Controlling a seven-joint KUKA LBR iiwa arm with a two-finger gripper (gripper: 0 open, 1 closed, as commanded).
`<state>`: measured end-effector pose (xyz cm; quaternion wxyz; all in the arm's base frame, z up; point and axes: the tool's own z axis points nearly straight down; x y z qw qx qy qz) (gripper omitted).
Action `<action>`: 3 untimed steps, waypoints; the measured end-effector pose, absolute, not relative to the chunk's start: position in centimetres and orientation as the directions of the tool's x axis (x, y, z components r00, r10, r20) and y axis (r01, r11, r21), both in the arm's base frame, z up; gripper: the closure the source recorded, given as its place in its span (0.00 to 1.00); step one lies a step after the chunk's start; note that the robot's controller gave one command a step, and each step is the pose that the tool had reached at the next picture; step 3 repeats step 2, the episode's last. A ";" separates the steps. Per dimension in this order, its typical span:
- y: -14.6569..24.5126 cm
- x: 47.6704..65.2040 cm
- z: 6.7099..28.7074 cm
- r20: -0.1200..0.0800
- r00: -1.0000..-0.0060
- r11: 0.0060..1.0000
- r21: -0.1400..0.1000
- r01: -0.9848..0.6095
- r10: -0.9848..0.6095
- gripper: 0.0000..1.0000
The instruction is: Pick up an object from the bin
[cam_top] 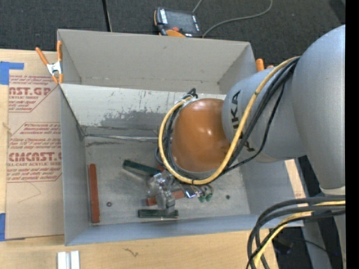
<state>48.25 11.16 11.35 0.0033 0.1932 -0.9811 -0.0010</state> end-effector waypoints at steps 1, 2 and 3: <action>18.1 51.9 18.5 -0.012 -0.926 0.926 0.002 -0.376 -0.376 1.00; 19.2 52.3 22.4 -0.007 -0.923 0.923 0.000 -0.385 -0.385 1.00; 19.2 52.3 22.4 -0.007 -0.923 0.923 0.000 -0.385 -0.385 1.00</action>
Offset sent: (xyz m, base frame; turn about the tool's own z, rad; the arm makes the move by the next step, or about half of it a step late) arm 0.0347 0.0639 0.0671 0.0086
